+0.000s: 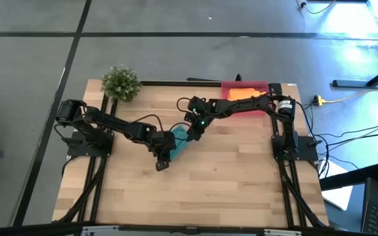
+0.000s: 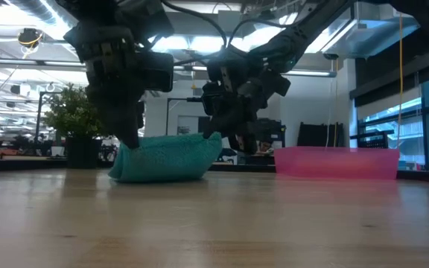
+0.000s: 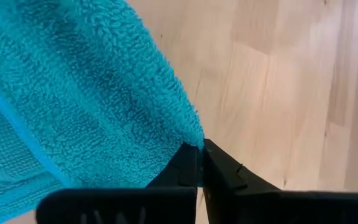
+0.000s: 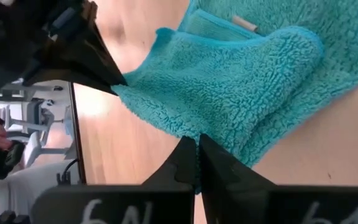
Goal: Roll microfiber towels into tight, uniform cylinder then place into a basket
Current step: Roll the blue microfiber towel
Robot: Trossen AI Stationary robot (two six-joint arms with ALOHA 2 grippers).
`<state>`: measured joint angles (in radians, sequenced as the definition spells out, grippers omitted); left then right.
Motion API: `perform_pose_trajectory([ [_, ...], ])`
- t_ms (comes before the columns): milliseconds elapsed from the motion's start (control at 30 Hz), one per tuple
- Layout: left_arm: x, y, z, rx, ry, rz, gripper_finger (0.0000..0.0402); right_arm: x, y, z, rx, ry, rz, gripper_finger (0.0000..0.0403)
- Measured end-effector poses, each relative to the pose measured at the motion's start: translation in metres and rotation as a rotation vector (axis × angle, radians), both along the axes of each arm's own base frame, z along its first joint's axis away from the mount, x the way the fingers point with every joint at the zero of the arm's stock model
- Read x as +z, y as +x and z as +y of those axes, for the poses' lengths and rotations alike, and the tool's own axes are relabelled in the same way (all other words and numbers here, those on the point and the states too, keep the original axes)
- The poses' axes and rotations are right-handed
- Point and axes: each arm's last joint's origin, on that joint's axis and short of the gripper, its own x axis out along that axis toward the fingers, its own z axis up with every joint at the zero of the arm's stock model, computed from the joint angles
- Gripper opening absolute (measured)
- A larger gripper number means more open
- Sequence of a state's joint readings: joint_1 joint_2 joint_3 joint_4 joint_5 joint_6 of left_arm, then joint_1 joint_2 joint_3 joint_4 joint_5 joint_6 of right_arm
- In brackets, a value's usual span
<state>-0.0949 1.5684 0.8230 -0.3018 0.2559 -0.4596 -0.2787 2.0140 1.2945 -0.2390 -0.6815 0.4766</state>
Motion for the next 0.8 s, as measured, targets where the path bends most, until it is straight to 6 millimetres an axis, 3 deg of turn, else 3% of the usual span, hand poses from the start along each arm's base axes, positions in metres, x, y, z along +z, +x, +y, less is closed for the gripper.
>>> perform_pose_trajectory([
  [800, 0.0023, -0.0006, 0.0051, 0.155, -0.017, 0.028, 0.0, -0.0018, -0.0019, 0.0007, 0.016, -0.024, 0.014, 0.0008],
])
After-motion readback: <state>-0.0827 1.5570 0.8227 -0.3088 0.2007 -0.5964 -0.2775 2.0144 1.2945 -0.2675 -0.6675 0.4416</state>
